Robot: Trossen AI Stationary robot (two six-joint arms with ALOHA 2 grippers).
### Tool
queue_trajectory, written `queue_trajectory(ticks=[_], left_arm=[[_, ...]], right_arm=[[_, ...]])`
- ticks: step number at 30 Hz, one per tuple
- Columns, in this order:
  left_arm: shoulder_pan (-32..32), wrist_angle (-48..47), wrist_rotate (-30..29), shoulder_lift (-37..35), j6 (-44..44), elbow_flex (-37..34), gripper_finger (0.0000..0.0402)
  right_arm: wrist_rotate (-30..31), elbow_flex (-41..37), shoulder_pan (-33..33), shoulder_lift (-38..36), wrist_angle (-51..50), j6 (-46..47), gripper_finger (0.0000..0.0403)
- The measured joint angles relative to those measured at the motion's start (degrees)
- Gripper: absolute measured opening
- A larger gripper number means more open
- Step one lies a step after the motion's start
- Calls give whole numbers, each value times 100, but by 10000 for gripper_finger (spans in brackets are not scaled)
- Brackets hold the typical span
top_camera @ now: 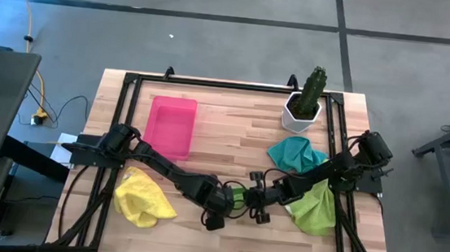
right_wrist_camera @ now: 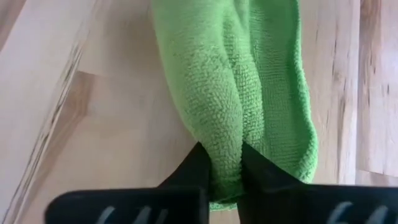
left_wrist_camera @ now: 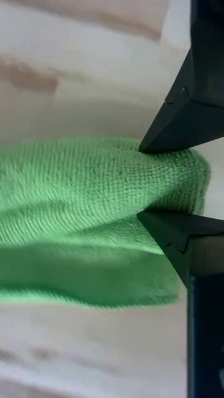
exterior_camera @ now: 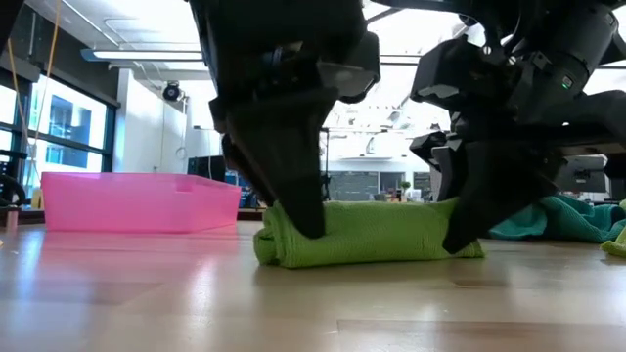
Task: Roll microfiber towels into tight, uniform cylinder then place into a basket
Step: Roll the green microfiber cloth
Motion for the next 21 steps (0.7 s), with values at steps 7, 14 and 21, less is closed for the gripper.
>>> queue_trajectory(ticks=[7,14,21], left_arm=[[-90,-938,-328,-328,-181,-9,147],[-389,-1573,-687,-763,-543,1,147],[-842,-1038,-1537,-829,-272,4,147]], right_arm=[[-431,-9,7,-4,69,-24,11],[-1062,-26,8,-111,72,-107,6],[-1948,-269,-274,-249,441,30,5]])
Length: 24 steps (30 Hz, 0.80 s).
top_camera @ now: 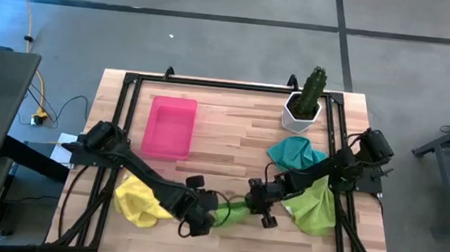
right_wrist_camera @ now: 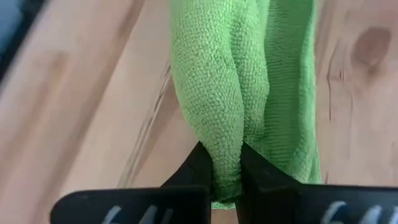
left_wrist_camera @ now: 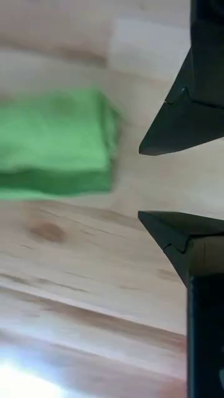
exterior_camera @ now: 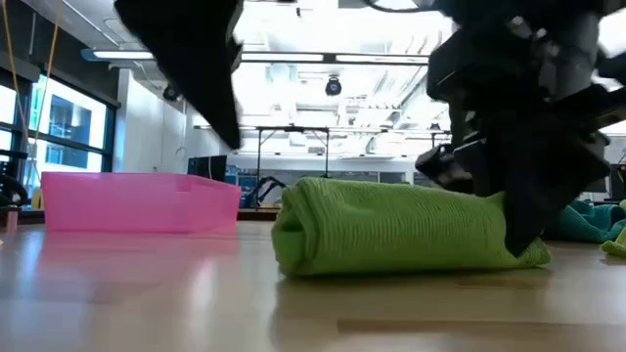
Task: Roll microfiber towels into tight, uniform cylinder then place into a basket
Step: Roll the green microfiber cloth
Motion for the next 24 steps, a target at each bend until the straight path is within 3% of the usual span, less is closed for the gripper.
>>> queue_trajectory(ticks=[6,9,16,24], left_arm=[[-270,1141,-697,91,899,2,147],[-283,1541,-765,217,1329,5,147],[64,2028,-735,605,1739,2,147],[290,2319,-491,935,1970,5,147]], right_arm=[[-1168,-841,-450,-25,1766,1528,5],[-1462,-1071,-536,-25,2263,2414,5],[-1762,-1102,-625,-50,2277,3676,10],[-1840,-1091,-683,-50,2065,4171,15]])
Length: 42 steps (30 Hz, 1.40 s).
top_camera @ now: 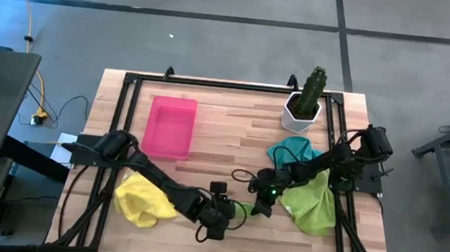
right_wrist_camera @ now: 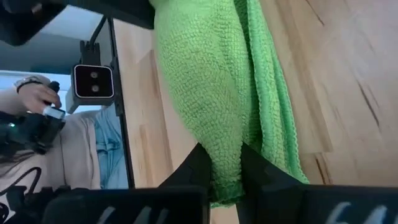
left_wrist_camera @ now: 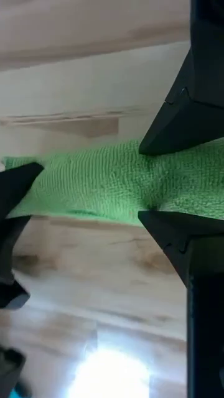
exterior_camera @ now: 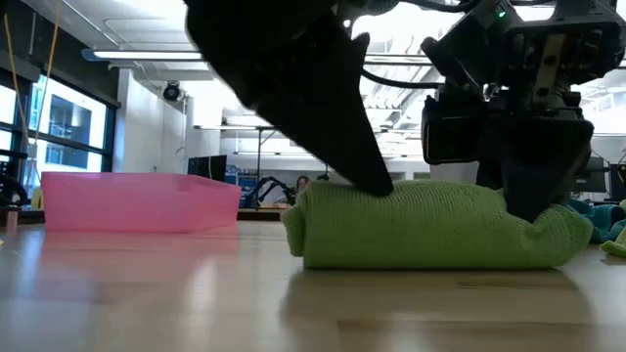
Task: Roll microfiber towels into tight, uniform cylinder then place into a basket
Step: Roll the green microfiber cloth
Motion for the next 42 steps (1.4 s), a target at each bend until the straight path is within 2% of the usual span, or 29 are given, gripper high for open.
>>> queue_trajectory(ticks=[5,8,12,17,21,25,31,38,42], left_arm=[[85,-22,90,208,-49,3,147],[155,6,336,295,-116,18,147],[211,31,808,355,-177,25,147],[235,-50,1044,365,-457,27,147],[233,-234,1170,363,-912,32,147],[224,-461,1423,363,-1518,30,147],[224,-549,1441,352,-2327,27,147],[236,-237,1455,358,-2435,-4,147],[280,-92,1542,363,-2426,-3,147]], right_arm=[[-9,0,0,0,-5,-57,16],[1,-3,0,0,5,-269,27],[-8,-4,0,-11,8,-653,81],[-466,-34,-111,-201,-81,-1442,159],[-517,-28,-186,-683,-171,-2122,190],[182,-27,-113,-1227,-257,-3242,191],[1613,-18,520,-1714,-327,-4963,173],[3052,-13,1239,-1393,-304,-5373,161],[3271,-11,1358,-1182,-184,-5498,164]])
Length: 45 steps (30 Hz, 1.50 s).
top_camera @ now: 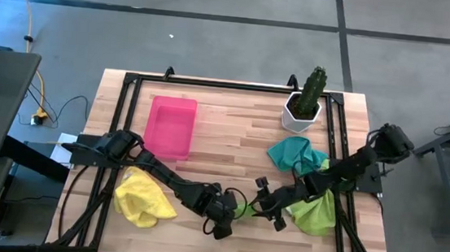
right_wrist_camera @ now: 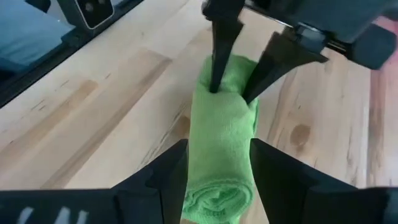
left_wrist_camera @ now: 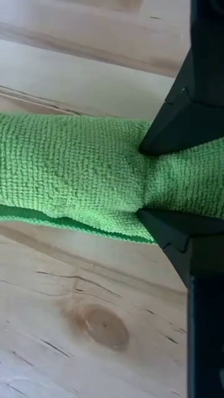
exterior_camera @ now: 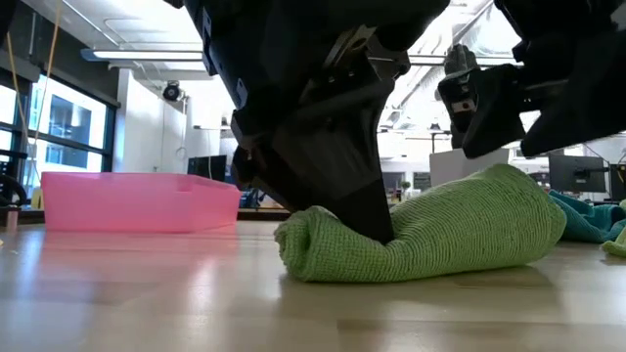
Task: Roll microfiber towels into tight, uniform cylinder then place into a basket
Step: Roll the green microfiber cloth
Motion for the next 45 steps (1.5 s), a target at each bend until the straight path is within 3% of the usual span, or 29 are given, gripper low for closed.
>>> queue_trajectory(ticks=[10,17,31,40,45], left_arm=[[103,64,30,0,5,0,147],[123,103,9,0,140,4,147],[139,-104,-321,-287,1600,-15,147],[124,-589,-544,-687,1825,-9,147],[121,-568,-425,-719,1837,-2,147]], right_arm=[[-329,7,10,487,225,228,209],[-302,21,8,896,226,568,213],[-275,41,-5,979,-98,2463,213],[-257,33,-7,983,-113,3658,213],[-260,22,-7,990,-106,3784,213]])
